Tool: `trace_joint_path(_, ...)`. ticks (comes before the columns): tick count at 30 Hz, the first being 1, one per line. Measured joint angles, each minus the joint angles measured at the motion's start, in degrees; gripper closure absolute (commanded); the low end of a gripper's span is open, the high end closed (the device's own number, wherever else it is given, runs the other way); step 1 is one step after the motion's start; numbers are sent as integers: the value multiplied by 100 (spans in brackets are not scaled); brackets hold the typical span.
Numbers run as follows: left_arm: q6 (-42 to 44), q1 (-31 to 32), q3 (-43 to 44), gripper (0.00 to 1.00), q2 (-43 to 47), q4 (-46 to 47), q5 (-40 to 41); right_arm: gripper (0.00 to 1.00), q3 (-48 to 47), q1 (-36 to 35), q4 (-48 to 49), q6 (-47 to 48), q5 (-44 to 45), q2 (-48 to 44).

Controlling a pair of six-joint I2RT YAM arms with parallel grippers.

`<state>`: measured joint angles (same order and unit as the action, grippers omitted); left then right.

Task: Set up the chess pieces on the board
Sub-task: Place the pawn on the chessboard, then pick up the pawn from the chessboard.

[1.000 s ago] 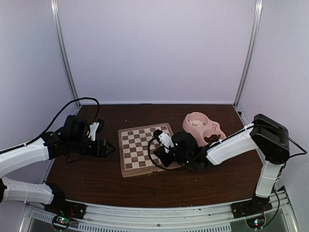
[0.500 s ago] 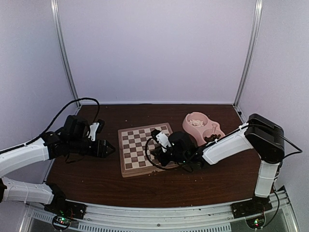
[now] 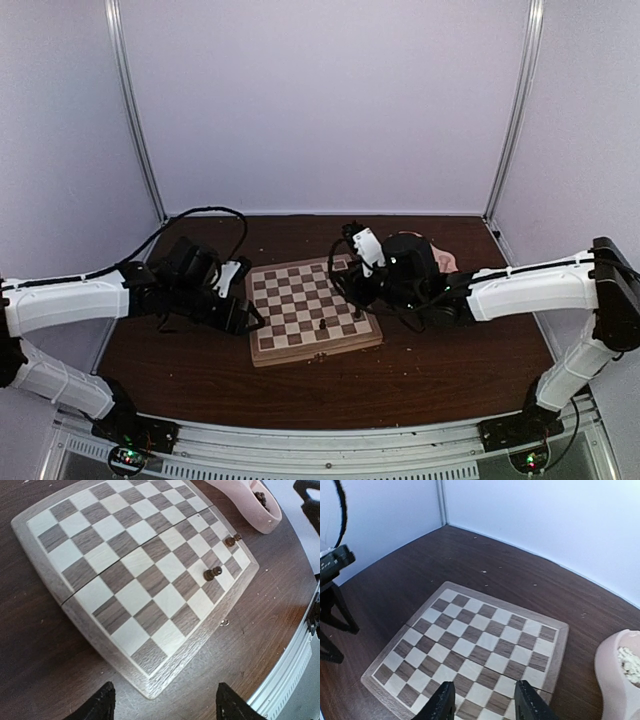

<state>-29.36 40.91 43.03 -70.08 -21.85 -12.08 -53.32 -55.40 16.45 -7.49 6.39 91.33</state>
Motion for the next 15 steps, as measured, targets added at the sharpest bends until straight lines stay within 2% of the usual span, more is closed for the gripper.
trace_joint_path(3,85,328,413,32,-393,-20,114,58,2,306,-415,-33,109,-387)
trace_joint_path(10,293,863,1432,34,-1373,-256,564,57,96,1534,-1311,-245,127,-938)
trace_joint_path(15,374,1220,2201,35,-2135,-575,1123,55,328,1888,-1456,-350,127,-1069)
